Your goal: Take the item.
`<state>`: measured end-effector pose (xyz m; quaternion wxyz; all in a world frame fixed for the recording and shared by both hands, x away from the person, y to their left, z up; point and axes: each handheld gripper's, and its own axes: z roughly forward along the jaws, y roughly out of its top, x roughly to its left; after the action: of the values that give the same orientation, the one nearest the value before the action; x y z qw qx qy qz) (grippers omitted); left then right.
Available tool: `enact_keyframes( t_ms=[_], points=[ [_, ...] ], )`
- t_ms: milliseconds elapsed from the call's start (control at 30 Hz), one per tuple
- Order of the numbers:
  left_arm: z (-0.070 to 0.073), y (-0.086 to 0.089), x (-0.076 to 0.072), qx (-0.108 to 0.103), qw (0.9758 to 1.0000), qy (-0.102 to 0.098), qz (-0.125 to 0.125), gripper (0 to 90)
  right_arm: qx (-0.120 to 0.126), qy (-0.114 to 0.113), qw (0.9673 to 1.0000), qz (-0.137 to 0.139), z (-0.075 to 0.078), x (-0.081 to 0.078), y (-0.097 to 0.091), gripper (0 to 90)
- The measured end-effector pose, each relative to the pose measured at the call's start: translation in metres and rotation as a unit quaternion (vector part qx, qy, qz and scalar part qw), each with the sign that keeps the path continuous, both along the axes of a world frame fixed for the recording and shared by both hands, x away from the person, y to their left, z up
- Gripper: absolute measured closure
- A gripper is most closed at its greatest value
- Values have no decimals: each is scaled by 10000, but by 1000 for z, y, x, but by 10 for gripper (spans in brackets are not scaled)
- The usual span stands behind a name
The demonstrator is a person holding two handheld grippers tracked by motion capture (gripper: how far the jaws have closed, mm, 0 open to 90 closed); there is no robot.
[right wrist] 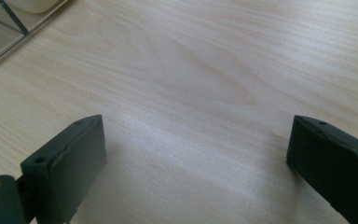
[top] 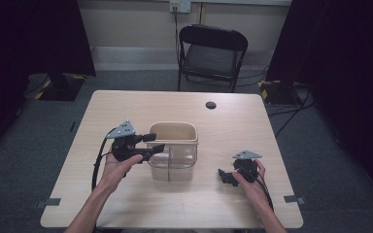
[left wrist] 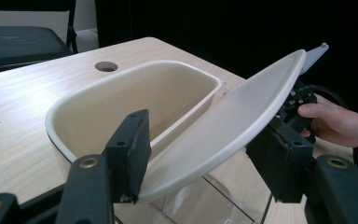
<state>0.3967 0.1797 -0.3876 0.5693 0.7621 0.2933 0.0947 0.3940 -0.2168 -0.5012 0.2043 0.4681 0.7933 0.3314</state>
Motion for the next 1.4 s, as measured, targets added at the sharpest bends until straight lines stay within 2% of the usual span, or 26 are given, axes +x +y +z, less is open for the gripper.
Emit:
enact_keyframes(
  t_ms=[1400],
  points=[
    [-1, 0, 2, -55, 10000, 29, -26, 396, 0, -1, 10000, -1, 0, 0, 0, 40]
  ],
)
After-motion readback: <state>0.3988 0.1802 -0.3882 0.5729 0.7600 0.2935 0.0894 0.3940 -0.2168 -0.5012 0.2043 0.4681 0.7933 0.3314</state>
